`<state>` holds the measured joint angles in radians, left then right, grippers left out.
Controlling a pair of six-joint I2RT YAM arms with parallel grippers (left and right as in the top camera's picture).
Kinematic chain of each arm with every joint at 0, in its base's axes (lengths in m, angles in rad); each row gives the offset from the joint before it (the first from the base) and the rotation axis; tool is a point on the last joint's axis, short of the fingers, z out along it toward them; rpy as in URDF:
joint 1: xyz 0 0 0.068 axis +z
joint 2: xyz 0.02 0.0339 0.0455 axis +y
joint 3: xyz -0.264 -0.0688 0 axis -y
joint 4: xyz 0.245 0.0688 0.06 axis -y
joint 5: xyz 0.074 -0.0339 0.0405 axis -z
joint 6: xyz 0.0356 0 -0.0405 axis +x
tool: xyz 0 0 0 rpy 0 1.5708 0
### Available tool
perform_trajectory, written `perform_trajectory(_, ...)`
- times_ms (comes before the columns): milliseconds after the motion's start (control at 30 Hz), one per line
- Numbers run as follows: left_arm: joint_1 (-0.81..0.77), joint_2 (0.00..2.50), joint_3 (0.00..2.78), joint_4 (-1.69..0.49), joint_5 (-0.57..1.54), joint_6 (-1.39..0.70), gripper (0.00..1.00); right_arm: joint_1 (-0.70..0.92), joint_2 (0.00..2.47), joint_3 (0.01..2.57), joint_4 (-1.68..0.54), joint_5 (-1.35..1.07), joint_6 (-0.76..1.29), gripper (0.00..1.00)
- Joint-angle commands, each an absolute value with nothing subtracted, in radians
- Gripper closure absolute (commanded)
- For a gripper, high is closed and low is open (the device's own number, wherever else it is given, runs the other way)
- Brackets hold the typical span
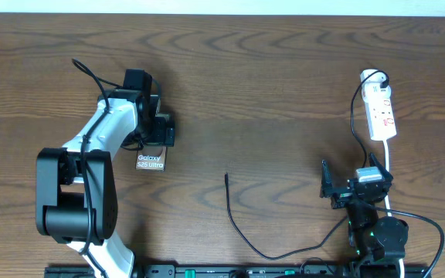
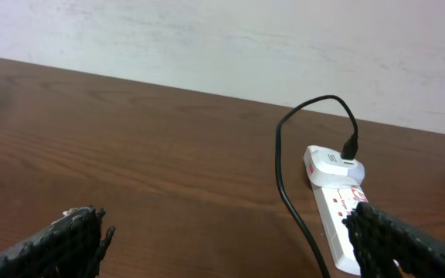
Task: Plug charger to phone and switch on socket
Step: 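Close the left gripper on the phone's top edge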
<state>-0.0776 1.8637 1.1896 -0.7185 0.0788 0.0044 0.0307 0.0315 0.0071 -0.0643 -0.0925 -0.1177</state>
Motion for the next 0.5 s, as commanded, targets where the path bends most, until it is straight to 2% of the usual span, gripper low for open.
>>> perform_trajectory(0,-0.078,1.876,1.182,-0.724,0.067,0.015,0.02,0.038,0.028,0.006,-0.068,-0.088,-0.129,0.01)
perform_trajectory(467,-0.078,1.876,1.182,-0.708,0.067,0.02,0.02,0.038,0.028,0.006,-0.068,-0.088,-0.129,0.01)
